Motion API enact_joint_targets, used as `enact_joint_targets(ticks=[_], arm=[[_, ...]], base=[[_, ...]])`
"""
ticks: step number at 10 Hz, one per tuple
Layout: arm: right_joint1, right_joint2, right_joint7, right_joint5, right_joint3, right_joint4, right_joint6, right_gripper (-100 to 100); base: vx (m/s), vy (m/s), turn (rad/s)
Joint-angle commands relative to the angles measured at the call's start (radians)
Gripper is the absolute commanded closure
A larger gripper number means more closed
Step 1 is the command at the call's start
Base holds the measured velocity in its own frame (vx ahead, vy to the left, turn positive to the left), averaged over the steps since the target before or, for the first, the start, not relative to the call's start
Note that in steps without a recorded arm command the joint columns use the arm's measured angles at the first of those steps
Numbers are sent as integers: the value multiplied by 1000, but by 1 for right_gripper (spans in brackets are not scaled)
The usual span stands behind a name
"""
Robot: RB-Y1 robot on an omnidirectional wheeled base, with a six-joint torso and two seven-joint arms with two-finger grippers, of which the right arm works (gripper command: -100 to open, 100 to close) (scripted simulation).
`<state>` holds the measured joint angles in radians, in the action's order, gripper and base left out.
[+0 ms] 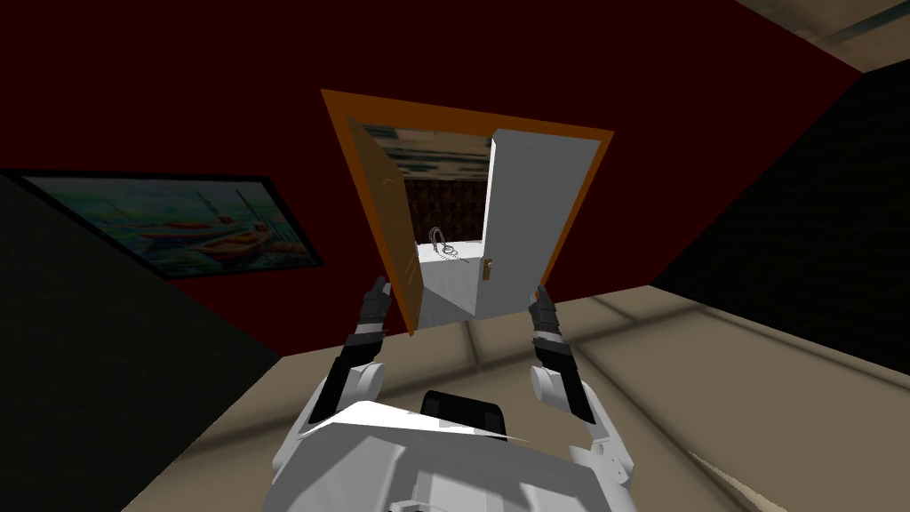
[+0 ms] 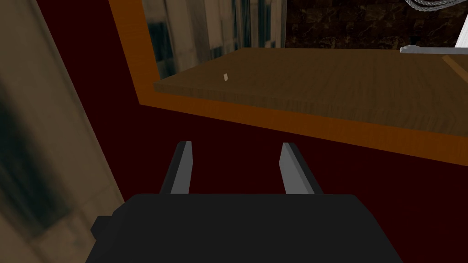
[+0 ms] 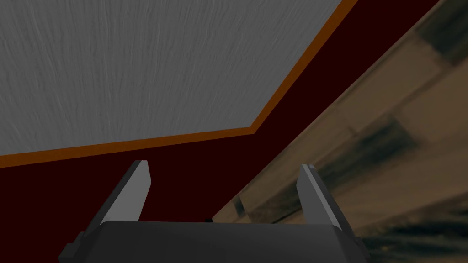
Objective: Push the door open
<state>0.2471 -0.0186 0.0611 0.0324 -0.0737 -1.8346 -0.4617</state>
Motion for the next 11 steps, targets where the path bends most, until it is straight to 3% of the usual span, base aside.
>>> enact_joint_targets(ticks=[1, 2, 3, 4, 5, 6, 7, 8, 9, 10, 11], arm=[[-14, -1, -4, 2, 1, 33, -2, -100], [-47, -5, -11, 6, 0, 70, -5, -100], [-47, -5, -11, 6, 0, 85, -5, -100], [-79, -9, -18, 9, 0, 126, -9, -100], [-79, -9, -18, 9, 0, 138, -9, -100], [-113, -12, -26, 13, -1, 176, -13, -100], [-113, -12, -26, 13, -1, 192, -13, -100], [-148, -15, -34, 17, -1, 229, -16, -100], [-148, -15, -34, 17, -1, 248, -16, -100], [-183, -18, -42, 21, -2, 278, -20, -100], [-183, -18, -42, 21, -2, 304, -20, -100]], base=[[42, -42, 14], [46, -52, 22], [38, -43, 21], [51, -44, 35], [43, -40, 19], [48, -50, 26], [42, -48, 19], [45, -51, 39], [40, -44, 22], [48, -58, 25], [40, -44, 24]])
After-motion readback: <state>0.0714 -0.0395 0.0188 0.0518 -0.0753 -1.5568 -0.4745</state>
